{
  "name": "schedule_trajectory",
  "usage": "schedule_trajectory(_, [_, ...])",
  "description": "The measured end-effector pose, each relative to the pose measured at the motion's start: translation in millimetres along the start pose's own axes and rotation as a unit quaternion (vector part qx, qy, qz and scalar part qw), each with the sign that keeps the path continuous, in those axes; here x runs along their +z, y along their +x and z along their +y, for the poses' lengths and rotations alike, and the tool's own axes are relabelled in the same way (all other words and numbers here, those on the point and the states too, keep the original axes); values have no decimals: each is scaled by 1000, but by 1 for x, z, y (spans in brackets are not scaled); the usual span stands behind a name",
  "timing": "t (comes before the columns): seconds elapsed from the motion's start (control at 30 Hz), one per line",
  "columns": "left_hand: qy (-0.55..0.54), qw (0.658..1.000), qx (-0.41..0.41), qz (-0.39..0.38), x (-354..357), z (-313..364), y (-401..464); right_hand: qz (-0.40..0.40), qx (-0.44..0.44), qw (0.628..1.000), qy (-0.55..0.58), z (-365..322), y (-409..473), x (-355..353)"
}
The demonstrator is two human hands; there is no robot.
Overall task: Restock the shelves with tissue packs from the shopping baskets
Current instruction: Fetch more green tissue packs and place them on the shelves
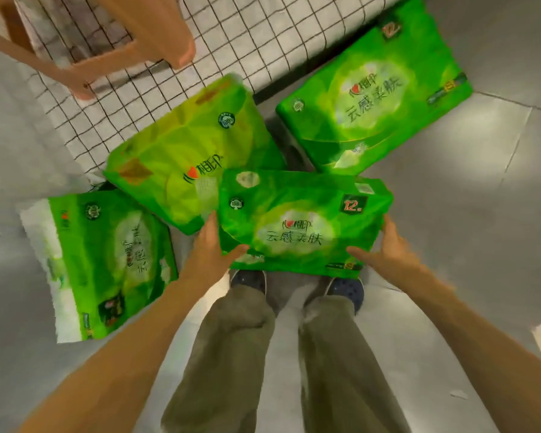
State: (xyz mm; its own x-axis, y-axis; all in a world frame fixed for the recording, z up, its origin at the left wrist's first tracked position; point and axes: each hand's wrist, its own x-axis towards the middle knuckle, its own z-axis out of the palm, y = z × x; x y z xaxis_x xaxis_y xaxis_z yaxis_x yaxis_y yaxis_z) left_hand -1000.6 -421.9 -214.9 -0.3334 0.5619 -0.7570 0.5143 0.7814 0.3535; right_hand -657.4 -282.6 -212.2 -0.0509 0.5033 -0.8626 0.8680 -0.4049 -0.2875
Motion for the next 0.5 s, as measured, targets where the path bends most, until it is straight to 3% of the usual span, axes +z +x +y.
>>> schedule_trajectory(0.1, [-32,999,-27,12,23,-10,33,43,47,992,105,21,45,18])
schedule_trajectory(0.23, [-94,993,-61,29,53,-15,59,2,43,964,263,48,89,34])
schedule_trajectory(0.37, [-134,986,-72,74,67,-21,65,-68,22,954,291,59,100,35])
schedule_trajectory(0.5, [-124,986,-64,89,63,-18,59,-45,-4,954,296,63,99,38])
